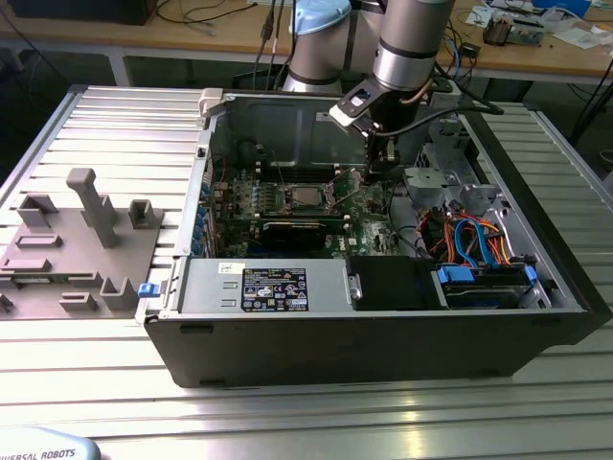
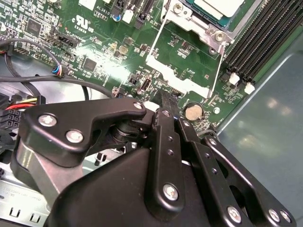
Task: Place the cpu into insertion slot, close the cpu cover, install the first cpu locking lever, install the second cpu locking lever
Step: 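Close the cpu cover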
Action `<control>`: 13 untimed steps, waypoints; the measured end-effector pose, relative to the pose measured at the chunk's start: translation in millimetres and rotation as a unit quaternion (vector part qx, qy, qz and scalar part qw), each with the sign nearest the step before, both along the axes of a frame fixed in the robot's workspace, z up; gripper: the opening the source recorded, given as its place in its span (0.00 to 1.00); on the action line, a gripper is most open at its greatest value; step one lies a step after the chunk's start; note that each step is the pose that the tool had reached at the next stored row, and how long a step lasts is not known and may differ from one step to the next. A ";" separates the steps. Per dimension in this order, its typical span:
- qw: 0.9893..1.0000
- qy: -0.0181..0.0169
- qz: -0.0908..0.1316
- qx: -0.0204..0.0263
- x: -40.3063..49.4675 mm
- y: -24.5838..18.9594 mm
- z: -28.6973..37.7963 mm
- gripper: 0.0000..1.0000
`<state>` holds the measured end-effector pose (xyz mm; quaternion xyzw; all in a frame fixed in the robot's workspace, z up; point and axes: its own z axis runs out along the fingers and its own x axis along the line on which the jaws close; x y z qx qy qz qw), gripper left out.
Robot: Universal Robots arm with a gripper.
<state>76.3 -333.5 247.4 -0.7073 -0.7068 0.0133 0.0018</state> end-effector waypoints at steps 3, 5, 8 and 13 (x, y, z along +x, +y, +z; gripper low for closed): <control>1.000 0.000 0.000 0.000 0.0 0.0 -0.1 0.11; 1.000 0.000 0.000 0.000 -0.1 0.0 -0.2 0.11; 1.000 0.000 0.000 0.000 -4.2 0.0 -0.2 0.11; 1.000 0.000 0.000 0.000 -12.0 0.0 -0.2 0.11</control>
